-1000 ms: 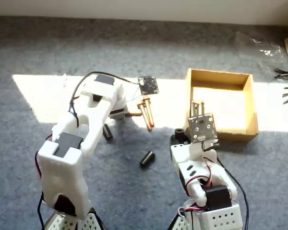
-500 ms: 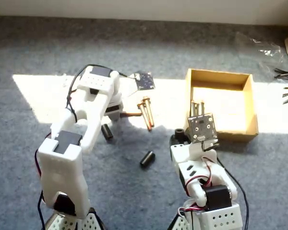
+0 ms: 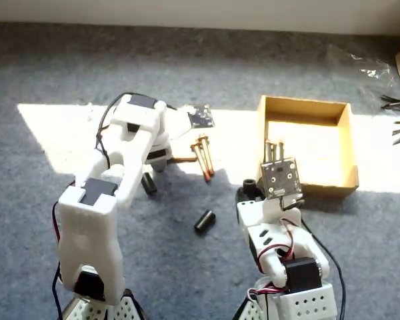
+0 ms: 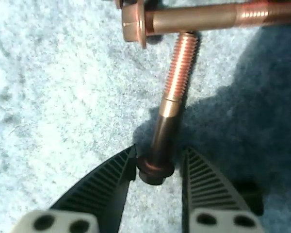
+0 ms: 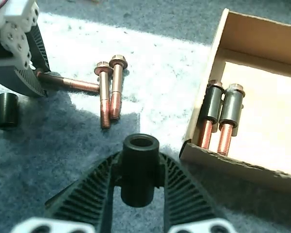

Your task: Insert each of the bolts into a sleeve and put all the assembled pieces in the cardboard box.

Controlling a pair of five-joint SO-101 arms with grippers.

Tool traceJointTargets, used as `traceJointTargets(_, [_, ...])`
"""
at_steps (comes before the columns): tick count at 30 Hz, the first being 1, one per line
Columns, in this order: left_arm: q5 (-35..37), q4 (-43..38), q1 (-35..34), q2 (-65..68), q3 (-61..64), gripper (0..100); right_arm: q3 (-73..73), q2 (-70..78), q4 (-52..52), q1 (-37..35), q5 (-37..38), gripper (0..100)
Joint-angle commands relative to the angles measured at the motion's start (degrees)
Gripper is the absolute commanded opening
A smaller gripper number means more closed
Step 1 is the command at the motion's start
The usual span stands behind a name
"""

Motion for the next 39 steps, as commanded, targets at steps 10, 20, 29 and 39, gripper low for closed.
traceJointTargets(10, [-0.44, -0.44, -0.22, -1.19, -0.75, 2, -0.4, -0.57, -1.36, -0.31, 0.7, 0.4])
traceJointTargets(20, [-6.86, 10.73, 1.01, -6.02, -0.75, 2, -0.4, -0.57, -1.45, -0.31, 0.7, 0.4])
traceJointTargets(29, [-11.6, 23.65, 1.89, -6.73, -0.75, 2, 2.59, -0.57, -5.23, -0.31, 0.7, 0.4])
traceJointTargets(39, [-14.42, 25.67, 8.75, -6.73, -0.84, 2, 3.03, -0.57, -5.32, -0.4, 2.37, 0.4])
